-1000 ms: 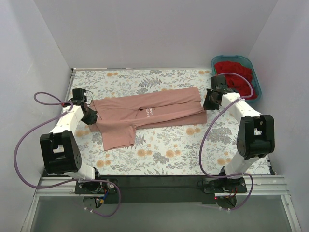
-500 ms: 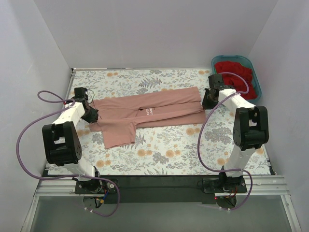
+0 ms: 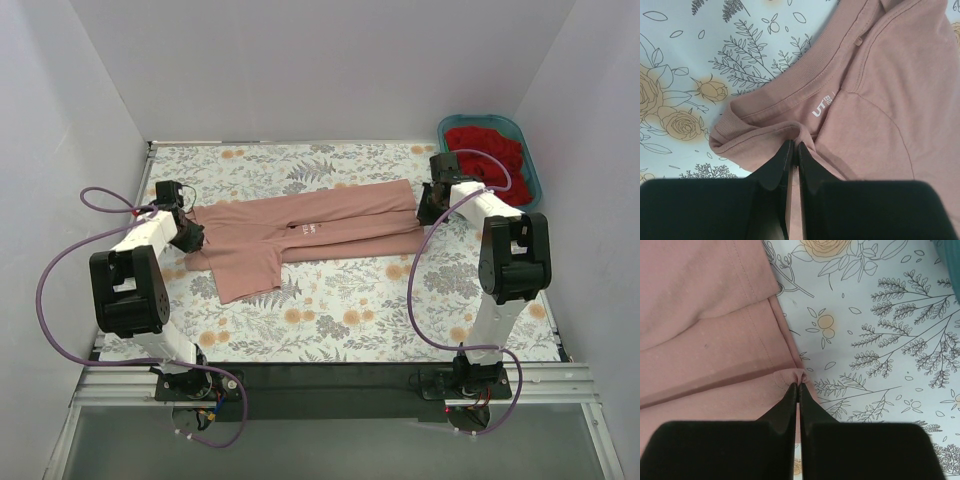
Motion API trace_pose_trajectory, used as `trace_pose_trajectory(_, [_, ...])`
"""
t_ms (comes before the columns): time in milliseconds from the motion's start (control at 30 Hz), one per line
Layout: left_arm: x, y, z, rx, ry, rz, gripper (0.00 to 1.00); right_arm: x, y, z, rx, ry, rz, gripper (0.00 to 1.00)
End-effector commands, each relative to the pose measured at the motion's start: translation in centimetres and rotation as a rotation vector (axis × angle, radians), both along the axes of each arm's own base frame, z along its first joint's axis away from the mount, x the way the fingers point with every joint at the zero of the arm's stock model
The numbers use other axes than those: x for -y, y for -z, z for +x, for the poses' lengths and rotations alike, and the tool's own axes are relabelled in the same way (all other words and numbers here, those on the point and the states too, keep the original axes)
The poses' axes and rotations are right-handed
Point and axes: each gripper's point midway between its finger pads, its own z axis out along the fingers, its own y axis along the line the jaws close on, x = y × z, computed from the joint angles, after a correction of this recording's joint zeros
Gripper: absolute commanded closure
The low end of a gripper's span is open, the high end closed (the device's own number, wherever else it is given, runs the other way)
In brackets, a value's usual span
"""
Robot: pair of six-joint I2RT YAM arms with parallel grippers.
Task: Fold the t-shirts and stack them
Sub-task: Fold the tshirt
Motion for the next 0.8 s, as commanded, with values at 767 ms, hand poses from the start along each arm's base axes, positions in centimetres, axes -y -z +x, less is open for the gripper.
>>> trace_pose_trajectory(767, [-3.0,-1.9,-1.8,0.027,-0.106,0.123,1.00,-0.1,-2.1,4.5,0.138,0.002,0.012,0.99])
